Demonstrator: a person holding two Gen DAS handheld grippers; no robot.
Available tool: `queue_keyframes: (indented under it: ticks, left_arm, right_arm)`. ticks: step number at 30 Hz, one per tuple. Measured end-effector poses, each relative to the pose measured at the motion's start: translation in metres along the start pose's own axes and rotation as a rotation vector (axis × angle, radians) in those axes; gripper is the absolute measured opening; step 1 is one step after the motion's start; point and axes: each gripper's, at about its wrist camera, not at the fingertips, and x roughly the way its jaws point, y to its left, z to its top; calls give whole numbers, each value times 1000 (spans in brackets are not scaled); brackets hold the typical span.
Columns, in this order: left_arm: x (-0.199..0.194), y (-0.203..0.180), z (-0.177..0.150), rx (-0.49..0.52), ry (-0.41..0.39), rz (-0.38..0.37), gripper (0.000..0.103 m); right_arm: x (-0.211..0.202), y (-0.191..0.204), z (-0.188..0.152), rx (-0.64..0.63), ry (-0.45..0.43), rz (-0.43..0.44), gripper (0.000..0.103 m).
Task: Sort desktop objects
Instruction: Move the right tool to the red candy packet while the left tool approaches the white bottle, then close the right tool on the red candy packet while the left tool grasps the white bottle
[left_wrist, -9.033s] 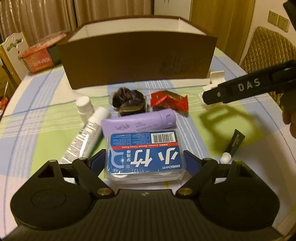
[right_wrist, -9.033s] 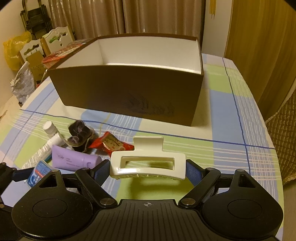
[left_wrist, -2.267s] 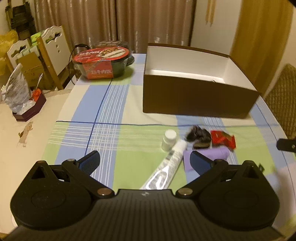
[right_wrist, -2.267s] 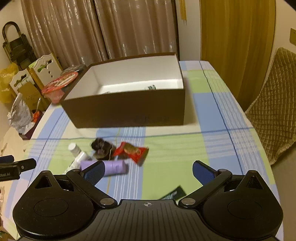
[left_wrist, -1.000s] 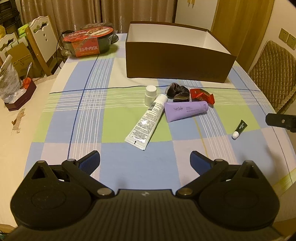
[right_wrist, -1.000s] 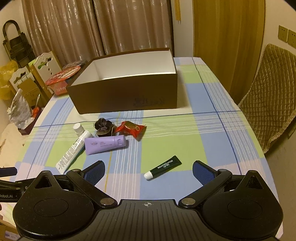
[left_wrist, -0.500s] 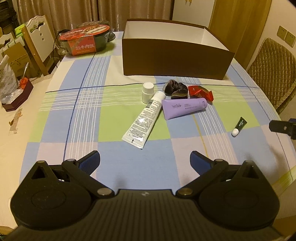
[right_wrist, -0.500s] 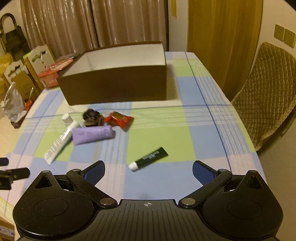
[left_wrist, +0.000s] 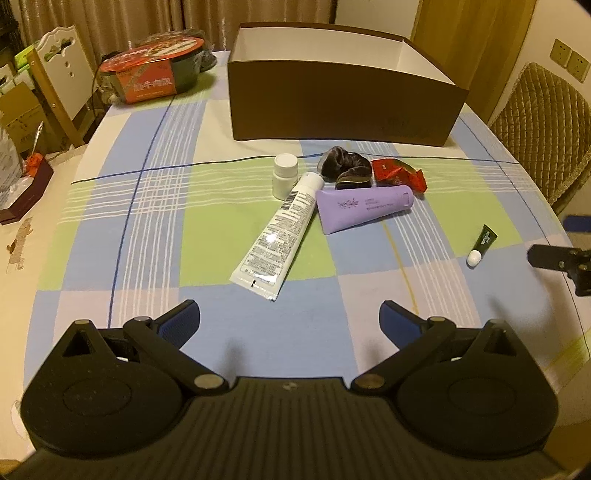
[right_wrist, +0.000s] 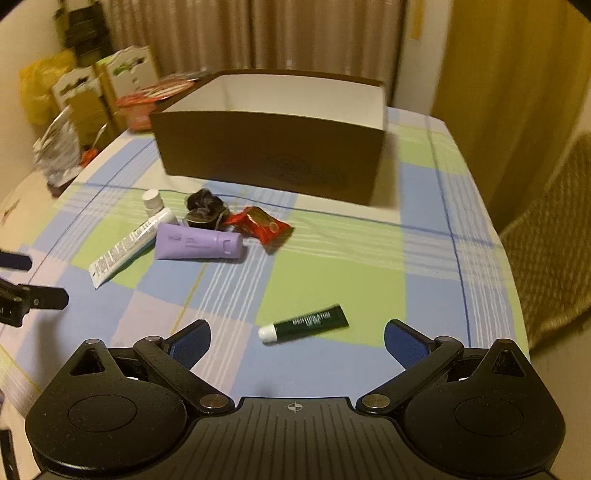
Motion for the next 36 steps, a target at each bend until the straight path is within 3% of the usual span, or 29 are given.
queue_keyframes:
  ticks: [6,18,21,26,29,36]
  left_arm:
    - [13,-1,14,36,-20,15,102]
    - [51,3,49,100,-66,19,88]
    - [60,7,59,104,-73,13,82]
    - [74,13,75,111,-85,4,76]
    - [82,16,85,116,-88,0,69]
    - [104,14,97,136,-67,-11,61]
  right_arm:
    - [20,-2,23,-99,-7,43,103]
    - [72,-10,70,-235,-10,115,102]
    - [88,-8,79,-275,4,141,83]
    - [108,-3,89,-335,12,167,83]
    - [120,0,95,-371,17,182,74]
    - [148,5,104,-449,35,225,73]
